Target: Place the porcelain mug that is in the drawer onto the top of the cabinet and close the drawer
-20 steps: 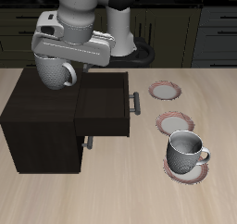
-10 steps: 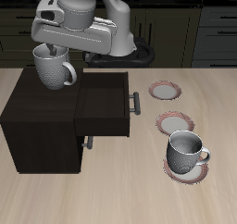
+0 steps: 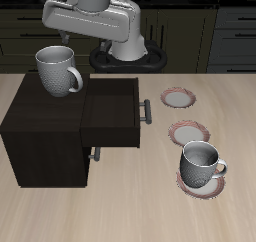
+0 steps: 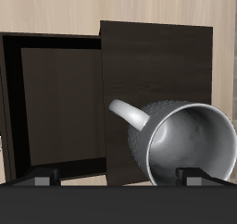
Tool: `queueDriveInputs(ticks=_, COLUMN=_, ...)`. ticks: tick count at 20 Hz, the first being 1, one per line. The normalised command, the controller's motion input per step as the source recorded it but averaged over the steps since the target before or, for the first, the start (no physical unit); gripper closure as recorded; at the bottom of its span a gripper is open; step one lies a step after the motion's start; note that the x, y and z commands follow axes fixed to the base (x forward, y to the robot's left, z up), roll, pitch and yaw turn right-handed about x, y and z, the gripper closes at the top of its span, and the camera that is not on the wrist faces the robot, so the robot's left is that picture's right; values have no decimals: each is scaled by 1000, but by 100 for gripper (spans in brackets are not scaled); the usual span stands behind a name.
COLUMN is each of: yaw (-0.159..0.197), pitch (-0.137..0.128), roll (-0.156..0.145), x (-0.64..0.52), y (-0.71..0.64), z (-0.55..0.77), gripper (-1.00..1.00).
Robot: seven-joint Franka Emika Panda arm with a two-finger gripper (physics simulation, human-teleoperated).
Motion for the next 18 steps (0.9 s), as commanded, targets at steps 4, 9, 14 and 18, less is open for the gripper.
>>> queueDriveInputs(ticks=4, yaw=10, pitch=-27, roll=27, x=-120, y=515, z=71, gripper=-100)
queueDriveInputs(ticks=9, yaw=-8, pitch=-7, roll=60, x=-30, y=668, z=17, gripper=-100)
queueDriveInputs(ticks=14, yaw=27, pitch=1, roll=76, x=20, y=610, z=-70, gripper=-100)
queueDriveInputs(ticks=18, yaw=20, pitch=3, roll=52, x=44, y=437, z=-83, gripper=-100)
